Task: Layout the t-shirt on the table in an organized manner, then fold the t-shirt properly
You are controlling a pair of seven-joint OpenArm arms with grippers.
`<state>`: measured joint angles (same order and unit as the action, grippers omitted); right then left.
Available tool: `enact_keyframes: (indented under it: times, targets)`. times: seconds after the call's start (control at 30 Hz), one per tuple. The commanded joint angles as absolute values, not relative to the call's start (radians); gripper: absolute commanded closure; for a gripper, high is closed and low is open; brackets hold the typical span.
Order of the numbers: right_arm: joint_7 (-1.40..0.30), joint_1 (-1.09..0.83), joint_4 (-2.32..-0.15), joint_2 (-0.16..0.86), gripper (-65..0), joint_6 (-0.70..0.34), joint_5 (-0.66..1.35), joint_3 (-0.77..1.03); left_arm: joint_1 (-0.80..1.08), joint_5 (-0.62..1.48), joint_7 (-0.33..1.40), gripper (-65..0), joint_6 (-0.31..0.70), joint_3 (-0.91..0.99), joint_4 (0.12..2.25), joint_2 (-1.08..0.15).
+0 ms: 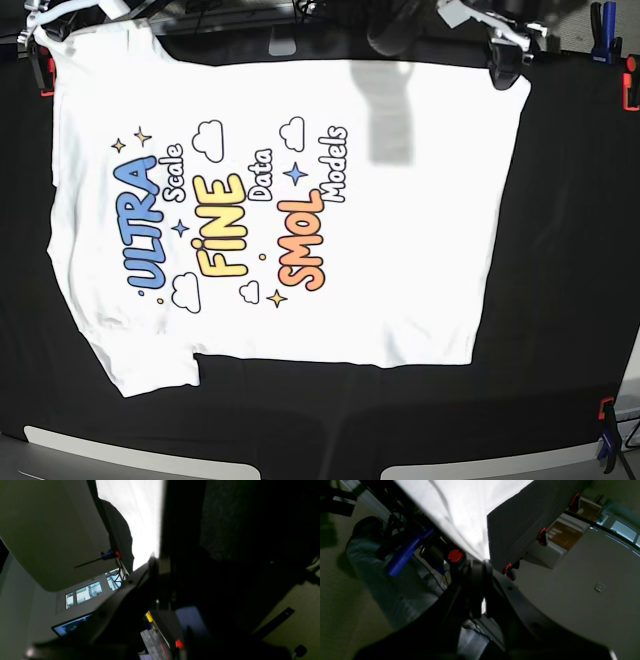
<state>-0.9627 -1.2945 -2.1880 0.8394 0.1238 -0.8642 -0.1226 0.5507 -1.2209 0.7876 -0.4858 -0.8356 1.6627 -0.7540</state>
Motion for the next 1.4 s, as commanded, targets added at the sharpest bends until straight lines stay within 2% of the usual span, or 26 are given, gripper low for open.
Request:
enact_keyframes:
  times: [0.0,0.23,0.4,0.63,0.77,0.93,1.07,1.27,1.37]
  targets:
    - [-0.974,-1.309,-2.202,0.844,0.0,0.128,-0.883,-0.118,0.558,-1.242,0.8,0.0,-0.497,-0.832,1.679,-0.765]
    - [-0.968,-1.303,-2.202,0.847,0.0,0.205,-0.89,-0.118,0.529,-1.3,0.788,0.0,-0.497,-0.832,1.684,-0.765]
    - [-0.945,-1.141,-2.202,0.847,0.0,0.232,-0.785,-0.118,0.466,-1.289,0.788,0.0,-0.498,-0.832,1.685,-0.765]
    - [-0.852,-0.9,-2.201,0.847,0.0,0.13,-0.484,-0.118,0.366,-1.152,0.754,0.0,-0.497,-0.832,1.685,-0.765]
    - [-0.836,-0.776,-2.199,0.847,0.0,0.118,-0.383,-0.118,0.307,-1.04,0.705,0.0,-0.497,-0.832,1.685,-0.762]
    - [-0.828,-0.66,-2.198,0.844,0.0,0.078,-0.298,-0.118,0.24,-0.91,0.702,0.0,-0.497,-0.832,1.685,-0.762]
    - [-0.81,-0.592,-2.174,0.833,0.0,0.073,-0.276,-0.118,0.205,-0.884,0.702,0.0,-0.497,-0.832,1.685,-0.762]
    - [-0.799,-0.456,-2.028,0.761,0.0,0.069,-0.275,-0.118,0.176,-0.876,0.701,0.0,-0.497,-0.832,1.685,-0.762]
    - [-0.761,-0.391,-1.958,0.727,0.0,0.025,-0.212,-0.118,0.171,-0.807,0.645,0.0,-0.496,-0.832,1.685,-0.762]
